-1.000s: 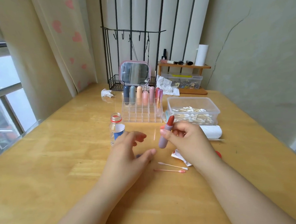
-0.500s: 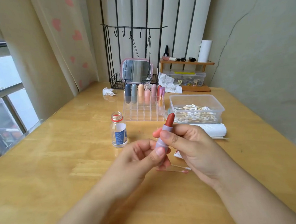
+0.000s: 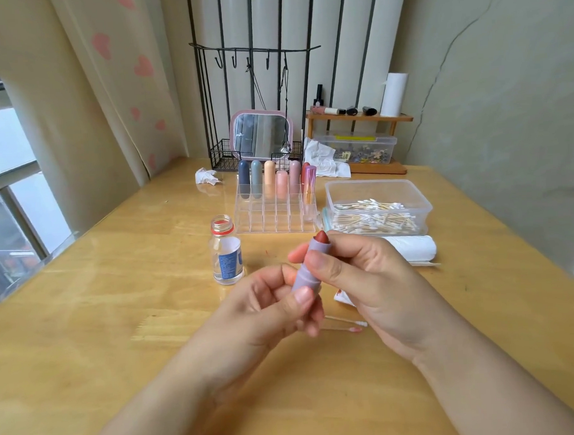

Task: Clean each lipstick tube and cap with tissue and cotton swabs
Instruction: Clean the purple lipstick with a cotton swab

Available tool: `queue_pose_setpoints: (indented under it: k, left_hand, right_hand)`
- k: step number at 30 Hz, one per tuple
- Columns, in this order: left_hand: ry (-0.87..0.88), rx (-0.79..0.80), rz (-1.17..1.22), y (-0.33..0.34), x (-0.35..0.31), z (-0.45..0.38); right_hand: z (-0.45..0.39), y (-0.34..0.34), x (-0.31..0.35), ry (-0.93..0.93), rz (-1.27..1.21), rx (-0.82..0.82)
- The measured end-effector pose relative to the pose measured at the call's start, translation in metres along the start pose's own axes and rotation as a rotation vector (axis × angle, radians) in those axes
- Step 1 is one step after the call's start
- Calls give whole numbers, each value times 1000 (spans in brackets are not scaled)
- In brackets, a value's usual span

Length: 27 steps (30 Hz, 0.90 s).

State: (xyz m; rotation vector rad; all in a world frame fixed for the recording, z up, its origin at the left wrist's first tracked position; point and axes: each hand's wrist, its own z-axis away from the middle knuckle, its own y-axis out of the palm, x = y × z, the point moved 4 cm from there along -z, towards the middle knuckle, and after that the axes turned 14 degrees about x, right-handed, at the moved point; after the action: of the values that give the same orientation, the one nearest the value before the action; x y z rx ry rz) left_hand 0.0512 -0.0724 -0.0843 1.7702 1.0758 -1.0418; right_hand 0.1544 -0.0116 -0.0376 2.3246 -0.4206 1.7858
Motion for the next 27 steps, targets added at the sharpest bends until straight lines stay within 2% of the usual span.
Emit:
queue_pose_setpoints:
  k: [6,9,11,14,17,19,21,27]
  left_hand:
    - [-67,297,238,11,-1,3]
    - [-72,293,201,8,-3,5]
    - [-66,152,118,1,-2,3]
    - [-72,-240,-38,-15,-1,3]
    - [-92,-567,-273,-30,-6,9]
    - [-111,-661,-382,-38,-8,12]
    - [-142,-713,-426,-44,-6,16]
    - [-149,-737,-439,-41,-6,15]
  right_hand:
    - [3,4,-2,24,-176,207]
    - [2,3,-3,31,-127,188]
    - [0,0,-3,31,25,82]
    - [0,-16,-16,169,205,-141]
    - [2,-29,-31,302,628,-283]
    - [0,-25,-39,345,848,-239]
    - [-4,-17,-49,361,963,-131]
    - [-24,1,-62,335,1228,62]
